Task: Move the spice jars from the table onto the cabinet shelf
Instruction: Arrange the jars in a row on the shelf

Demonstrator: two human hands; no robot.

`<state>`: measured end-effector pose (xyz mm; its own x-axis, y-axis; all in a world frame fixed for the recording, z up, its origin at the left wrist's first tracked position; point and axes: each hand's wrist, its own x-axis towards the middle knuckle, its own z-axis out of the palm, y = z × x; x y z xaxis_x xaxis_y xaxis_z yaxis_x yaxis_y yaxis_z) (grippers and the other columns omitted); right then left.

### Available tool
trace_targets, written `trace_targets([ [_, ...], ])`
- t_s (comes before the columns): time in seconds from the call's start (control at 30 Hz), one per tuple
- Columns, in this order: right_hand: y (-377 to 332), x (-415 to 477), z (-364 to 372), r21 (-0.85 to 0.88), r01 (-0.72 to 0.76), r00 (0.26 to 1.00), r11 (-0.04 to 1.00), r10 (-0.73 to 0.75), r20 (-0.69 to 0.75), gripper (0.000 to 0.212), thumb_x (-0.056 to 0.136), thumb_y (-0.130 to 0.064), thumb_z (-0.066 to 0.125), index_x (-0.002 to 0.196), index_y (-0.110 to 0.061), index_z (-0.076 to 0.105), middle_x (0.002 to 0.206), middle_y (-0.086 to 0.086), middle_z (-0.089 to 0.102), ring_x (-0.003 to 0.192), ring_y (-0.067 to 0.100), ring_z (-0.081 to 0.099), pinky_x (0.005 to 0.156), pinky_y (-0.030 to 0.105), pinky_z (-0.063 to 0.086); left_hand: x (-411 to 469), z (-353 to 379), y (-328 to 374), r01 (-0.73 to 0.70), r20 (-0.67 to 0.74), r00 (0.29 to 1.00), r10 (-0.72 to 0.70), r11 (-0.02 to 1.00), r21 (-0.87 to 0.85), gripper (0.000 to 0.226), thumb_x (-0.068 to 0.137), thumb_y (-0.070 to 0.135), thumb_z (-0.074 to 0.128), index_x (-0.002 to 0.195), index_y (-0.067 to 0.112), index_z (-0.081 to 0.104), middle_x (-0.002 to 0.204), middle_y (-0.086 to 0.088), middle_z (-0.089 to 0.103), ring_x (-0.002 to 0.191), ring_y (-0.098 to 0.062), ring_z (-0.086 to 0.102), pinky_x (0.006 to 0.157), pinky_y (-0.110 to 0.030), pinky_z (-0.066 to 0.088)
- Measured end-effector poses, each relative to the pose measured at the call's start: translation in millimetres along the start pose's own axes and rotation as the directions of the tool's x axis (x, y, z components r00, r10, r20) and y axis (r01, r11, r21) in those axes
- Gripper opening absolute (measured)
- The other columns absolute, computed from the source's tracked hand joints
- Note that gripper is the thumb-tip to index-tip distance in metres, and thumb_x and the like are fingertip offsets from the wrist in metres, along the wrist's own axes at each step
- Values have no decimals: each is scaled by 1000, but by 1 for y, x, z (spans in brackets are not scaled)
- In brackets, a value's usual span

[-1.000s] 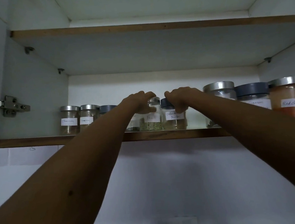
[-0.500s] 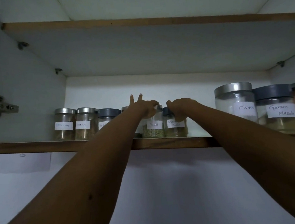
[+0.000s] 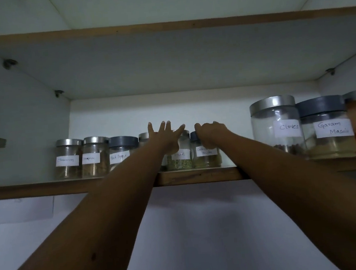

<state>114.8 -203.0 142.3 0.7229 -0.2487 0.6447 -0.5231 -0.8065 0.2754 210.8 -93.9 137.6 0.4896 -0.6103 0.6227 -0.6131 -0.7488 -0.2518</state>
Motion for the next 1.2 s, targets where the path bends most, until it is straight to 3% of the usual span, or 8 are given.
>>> trace_targets([
  [0.1,-2,-3,-4,-82,25,978,996,-42,-207,42,91,-16,51,129,-3,40,126,17,50,116,32,48,95,36,38,-4,-8,-2,2,-180,984,12,997,79,74,97,30,42,148,29,-12,157,-14,-9,145,-27,-12,111,-58,-12],
  [0.23,-11,-21,-31,-104,60,877,993,-102,-469,30,86,-17,61,113,-4,57,110,13,59,104,27,54,79,34,44,-25,-32,6,-64,-303,946,118,981,181,46,97,36,42,141,26,38,154,-4,26,146,-25,4,111,-57,-10],
  [0.4,-11,-50,-72,-144,84,789,986,-154,-595,22,86,-27,57,102,-13,62,102,8,64,100,26,55,86,37,38,-53,-68,27,-119,-454,880,140,990,75,36,93,27,48,125,13,55,133,-6,54,136,-22,31,115,-50,-1],
  [0.5,5,-67,-94,-121,67,795,990,-126,-594,12,85,-21,52,90,-15,62,96,6,64,96,26,55,84,36,36,-63,-90,43,-157,-501,851,155,987,38,29,90,20,48,114,11,60,122,-7,60,128,-23,39,115,-48,2],
  [0.7,44,-105,-108,-64,31,856,997,-60,-514,13,82,-23,54,90,-14,61,98,8,65,97,28,56,89,37,34,-79,-120,84,-203,-465,862,203,978,51,27,90,23,46,109,11,60,117,-8,61,125,-24,41,115,-47,8],
  [0.9,105,-133,-106,-5,-42,852,999,33,-523,22,87,-19,50,102,-7,60,100,12,63,94,30,56,84,37,36,-86,-135,121,-324,-437,867,238,937,-132,46,93,24,42,139,15,39,139,-9,48,127,-26,45,113,-44,18],
  [1.07,158,-154,-96,57,-90,917,994,105,-384,31,90,-30,48,107,-7,61,108,11,63,101,27,55,91,41,35,-90,-146,144,-338,-241,926,290,922,-189,59,93,47,45,143,19,32,148,-6,37,136,-26,33,114,-49,6],
  [1.2,180,-166,-89,76,-25,969,997,43,-242,36,95,-35,38,102,-11,64,105,7,63,106,25,52,104,49,20,-89,-152,152,-307,-110,950,291,936,-176,79,82,61,54,144,19,27,146,-4,39,136,-28,33,112,-57,2],
])
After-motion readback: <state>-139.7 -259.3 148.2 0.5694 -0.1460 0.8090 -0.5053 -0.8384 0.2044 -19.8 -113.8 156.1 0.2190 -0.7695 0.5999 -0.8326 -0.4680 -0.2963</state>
